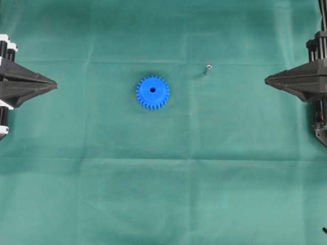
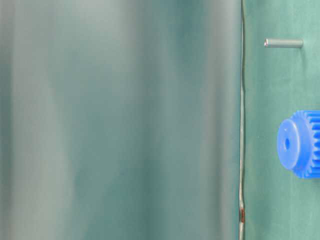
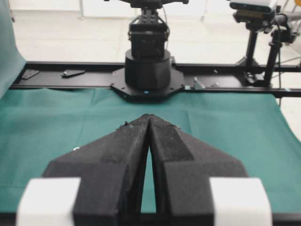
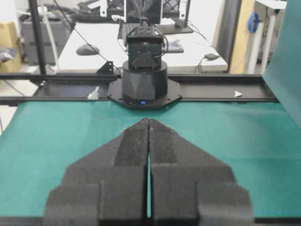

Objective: Insert the shaft placed at a random location into the center hole of the medium gear at another random location.
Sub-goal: 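Move the right gripper left toward the small silver shaft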

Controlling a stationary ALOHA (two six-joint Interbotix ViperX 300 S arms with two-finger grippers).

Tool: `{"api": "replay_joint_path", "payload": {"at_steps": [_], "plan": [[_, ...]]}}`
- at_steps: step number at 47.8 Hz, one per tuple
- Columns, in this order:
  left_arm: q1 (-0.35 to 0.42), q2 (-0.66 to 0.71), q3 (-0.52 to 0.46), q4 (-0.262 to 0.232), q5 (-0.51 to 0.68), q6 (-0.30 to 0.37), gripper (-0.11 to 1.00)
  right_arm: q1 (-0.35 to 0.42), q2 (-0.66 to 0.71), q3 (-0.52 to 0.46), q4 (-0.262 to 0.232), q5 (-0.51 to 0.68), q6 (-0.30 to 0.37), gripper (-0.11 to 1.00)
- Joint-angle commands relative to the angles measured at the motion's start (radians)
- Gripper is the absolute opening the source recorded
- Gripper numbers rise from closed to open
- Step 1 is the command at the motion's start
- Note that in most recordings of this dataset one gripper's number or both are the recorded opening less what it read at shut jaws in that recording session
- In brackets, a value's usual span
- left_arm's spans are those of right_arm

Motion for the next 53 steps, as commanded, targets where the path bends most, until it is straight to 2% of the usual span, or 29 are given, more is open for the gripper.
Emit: {"api": "replay_joint_path", "payload": {"at_steps": [1,15,28,31,34,41,44,46,50,53], "plan": [[-0.003,0.006,-0.032,0.012,0.014,-0.006,0.0,-0.011,0.009,-0.018,-0.005,-0.009,-0.005,0.01],[-0.003,0.003,-0.035,0.011,0.026,-0.006,0.0,-0.069,0.06,-0.025,-0.003,0.018,-0.002,0.01],[-0.003,0.005,-0.034,0.012,0.026,-0.006,0.0,-0.149,0.195,-0.02,-0.002,-0.011,0.0,0.03],[-0.003,0.005,-0.035,0.012,0.026,-0.006,0.0,-0.167,0.233,-0.02,-0.002,-0.023,0.0,0.12],[-0.003,0.003,-0.035,0.012,0.026,-0.006,0.0,-0.187,0.276,-0.025,0.0,-0.037,0.002,0.26],[-0.003,0.005,-0.034,0.012,0.026,-0.006,0.0,-0.236,0.408,-0.034,0.0,-0.083,-0.005,0.72],[-0.003,0.005,-0.034,0.012,0.026,-0.006,0.0,-0.262,0.466,-0.034,0.0,-0.11,-0.005,0.87],[-0.003,0.005,-0.034,0.012,0.026,-0.006,0.0,-0.278,0.517,-0.035,0.0,-0.133,-0.005,0.9],[-0.003,0.005,-0.034,0.012,0.026,-0.006,0.0,-0.301,0.592,-0.041,0.0,-0.173,-0.005,0.83],[-0.003,0.005,-0.034,0.012,0.029,-0.006,0.0,-0.313,0.643,-0.048,0.0,-0.201,-0.005,0.84]]}}
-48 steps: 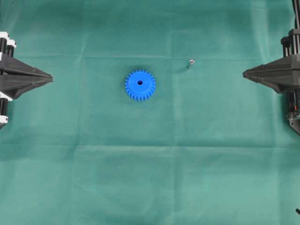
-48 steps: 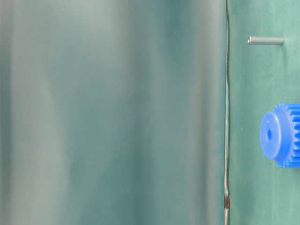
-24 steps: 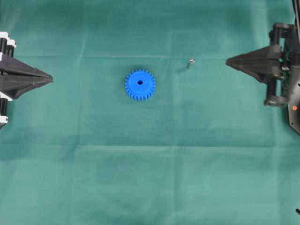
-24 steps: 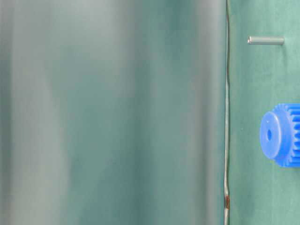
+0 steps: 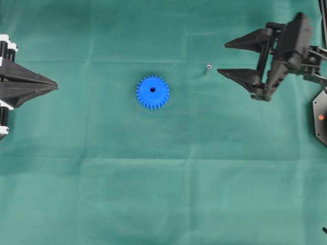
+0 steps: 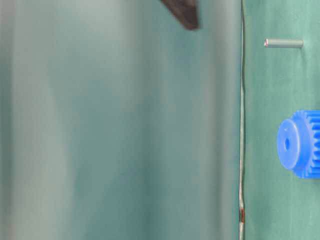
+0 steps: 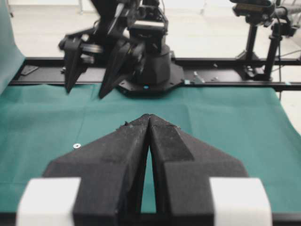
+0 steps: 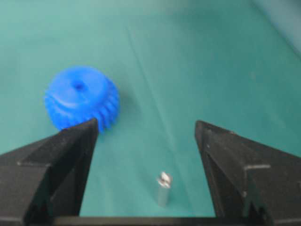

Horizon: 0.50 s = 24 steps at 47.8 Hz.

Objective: Insert the shaft placed at a random location into the center hole of the medium gear at another random location.
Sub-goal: 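Move the right gripper left toward the small silver shaft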

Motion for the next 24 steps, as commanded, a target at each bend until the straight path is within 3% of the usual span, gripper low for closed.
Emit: {"api": "replay_joint_path", "payload": {"at_steps": [1,24], "plan": [[-0.002,0.005,-0.023,0.003,0.0,-0.002,0.0,-0.021,0.061,-0.031,0.0,-0.051,-0.003,0.84],[-0.002,0.005,-0.023,0.003,0.011,-0.002,0.0,-0.037,0.345,-0.077,0.011,-0.161,-0.005,0.84]]}}
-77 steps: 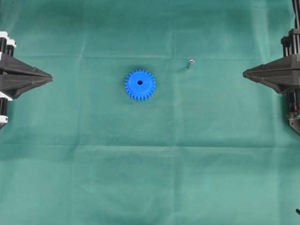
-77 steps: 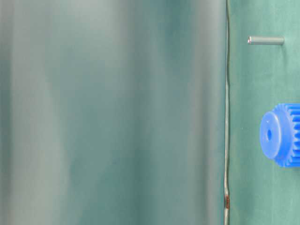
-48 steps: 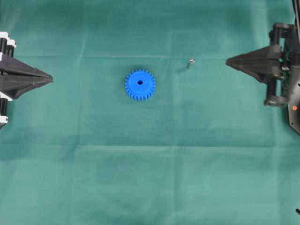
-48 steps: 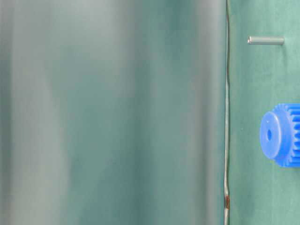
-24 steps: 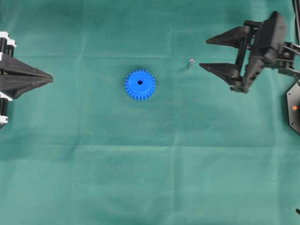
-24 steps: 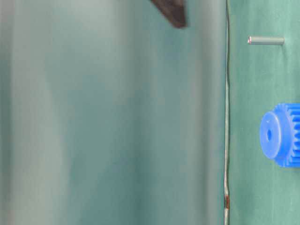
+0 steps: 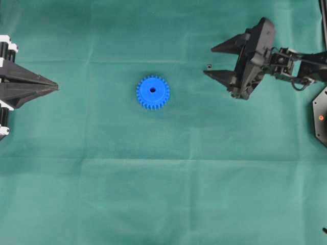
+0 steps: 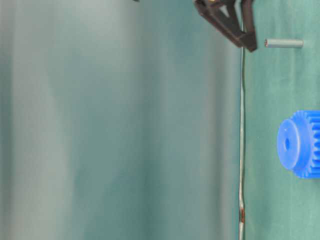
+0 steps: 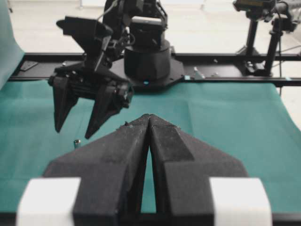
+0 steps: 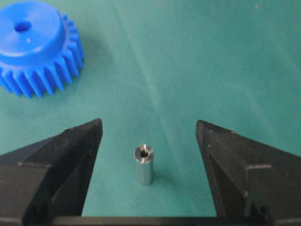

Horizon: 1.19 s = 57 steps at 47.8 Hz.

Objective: Insert the shaft placed at a random location into the center hole of the medium gear at another random location.
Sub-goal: 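Move the right gripper left toward the small silver shaft, then lower the right gripper and close it on the silver shaft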

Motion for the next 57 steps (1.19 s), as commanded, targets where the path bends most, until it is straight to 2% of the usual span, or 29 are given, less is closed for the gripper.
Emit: {"api": "replay_joint_path", "payload": {"at_steps": [1,17,23,26,33,37,57], "plan": [[-0.002,0.005,-0.023,0.002,-0.003,0.0,0.0,-0.005,0.029,-0.02,0.012,-0.031,-0.005,0.84],[-0.002,0.005,-0.023,0.002,0.003,-0.002,0.0,-0.005,0.064,-0.023,0.017,-0.057,-0.005,0.84],[-0.002,0.005,-0.023,0.002,0.008,-0.002,0.0,-0.005,0.064,-0.023,0.017,-0.06,-0.005,0.79],[-0.002,0.005,-0.023,0.002,0.009,-0.002,0.0,-0.005,0.064,-0.021,0.017,-0.058,-0.005,0.7],[-0.002,0.005,-0.023,0.002,0.015,-0.002,0.0,-0.005,0.064,-0.018,0.012,-0.049,-0.005,0.29],[-0.002,0.005,-0.025,0.002,0.015,-0.002,0.0,-0.005,0.064,-0.021,0.008,-0.037,-0.005,0.13],[-0.002,0.003,-0.025,0.002,0.026,-0.002,0.0,-0.002,0.054,-0.028,0.003,-0.023,0.0,0.13]]}}
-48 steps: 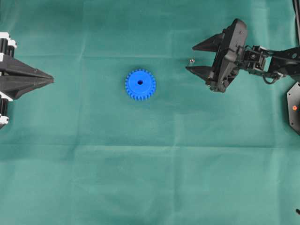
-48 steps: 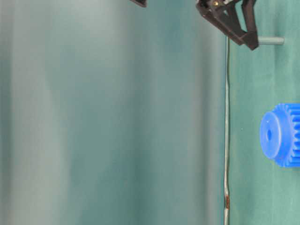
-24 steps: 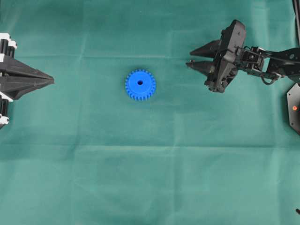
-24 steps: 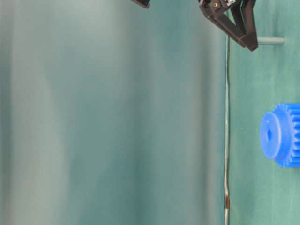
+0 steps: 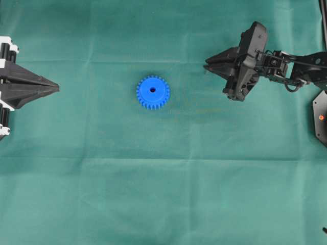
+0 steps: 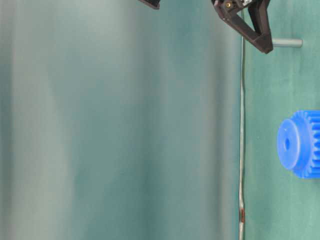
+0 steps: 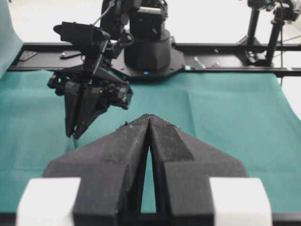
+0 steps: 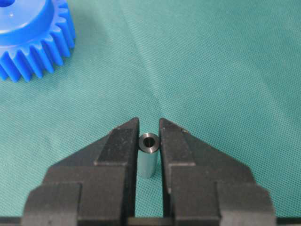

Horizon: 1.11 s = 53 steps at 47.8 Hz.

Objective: Insert the shaft placed at a random location into the center hole of the medium gear at another random location.
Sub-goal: 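Lower the right gripper and close it on the silver shaft, then lift the shaft upright and carry it left over the blue gear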

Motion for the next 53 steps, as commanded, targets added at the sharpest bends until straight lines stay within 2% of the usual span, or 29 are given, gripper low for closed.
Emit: {"api": "replay_joint_path", "payload": {"at_steps": [1,25,47,53], "plan": [[-0.002,0.005,-0.025,0.003,-0.005,-0.002,0.0,-0.002,-0.026,-0.017,-0.003,0.011,0.002,0.13],[-0.002,0.003,-0.025,0.003,-0.005,-0.003,0.0,0.003,-0.281,-0.067,-0.003,0.258,0.0,0.13],[-0.002,0.005,-0.023,0.003,0.005,-0.005,0.0,0.006,-0.285,-0.069,-0.002,0.273,0.002,0.13],[-0.002,0.005,-0.023,0.003,0.005,-0.003,0.0,0.031,-0.276,-0.083,0.002,0.267,0.006,0.13]]}}
